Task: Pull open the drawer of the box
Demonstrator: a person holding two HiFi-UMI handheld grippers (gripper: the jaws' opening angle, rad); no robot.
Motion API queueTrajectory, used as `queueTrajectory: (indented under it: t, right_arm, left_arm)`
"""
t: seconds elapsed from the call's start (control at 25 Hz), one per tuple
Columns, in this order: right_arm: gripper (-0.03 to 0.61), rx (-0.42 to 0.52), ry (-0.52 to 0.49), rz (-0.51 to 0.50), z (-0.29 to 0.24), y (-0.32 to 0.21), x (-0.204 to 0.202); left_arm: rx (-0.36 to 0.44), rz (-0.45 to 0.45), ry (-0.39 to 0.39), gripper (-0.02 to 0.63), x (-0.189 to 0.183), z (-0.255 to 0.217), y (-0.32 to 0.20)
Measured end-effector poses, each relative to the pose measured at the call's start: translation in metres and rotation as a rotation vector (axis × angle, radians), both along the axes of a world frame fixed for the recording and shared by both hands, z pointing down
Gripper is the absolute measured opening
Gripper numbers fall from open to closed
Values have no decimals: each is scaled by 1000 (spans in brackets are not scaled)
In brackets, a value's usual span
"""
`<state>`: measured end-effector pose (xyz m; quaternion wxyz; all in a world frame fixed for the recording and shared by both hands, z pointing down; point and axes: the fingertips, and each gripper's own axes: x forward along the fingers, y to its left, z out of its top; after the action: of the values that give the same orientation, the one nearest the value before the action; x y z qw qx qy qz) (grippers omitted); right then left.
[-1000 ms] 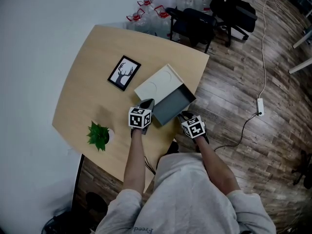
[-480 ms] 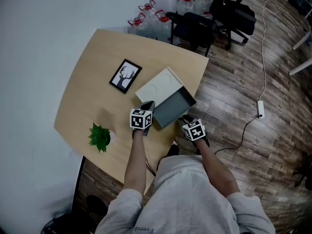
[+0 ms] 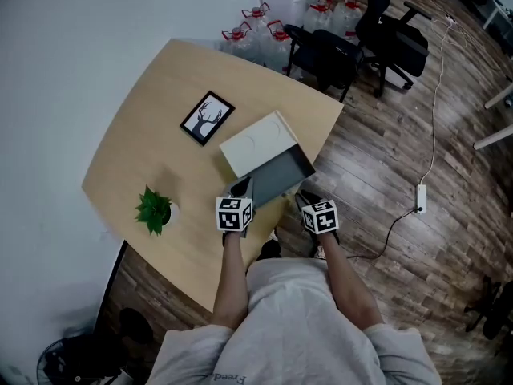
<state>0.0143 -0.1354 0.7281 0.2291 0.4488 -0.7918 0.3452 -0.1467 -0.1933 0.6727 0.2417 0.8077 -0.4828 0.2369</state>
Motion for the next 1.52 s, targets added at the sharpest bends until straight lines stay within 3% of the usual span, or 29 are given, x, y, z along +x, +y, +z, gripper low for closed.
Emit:
queueTrajectory:
  t: [0.12,0.52,0.8,1.28,1.52]
  right_arm:
    - [72,32,-22,32,-11,-5,12]
    - [71,144,-100,3,-51,7,21]
    - [4,198,-106,-31,-62,30,37]
    - [2,287,-107,-199,-75,66,42]
    - [2,300,-116,-190,-83,71,48]
  left_arm:
    - [27,-102,29,52,0,-11,19]
    - [88,-207,22,52,11,-33,70]
    - [107,-215,14,52,33,-33,111]
    - [128,-210,-18,52,45,-32,145]
    - [133,-181,-33,52,53,-38,146]
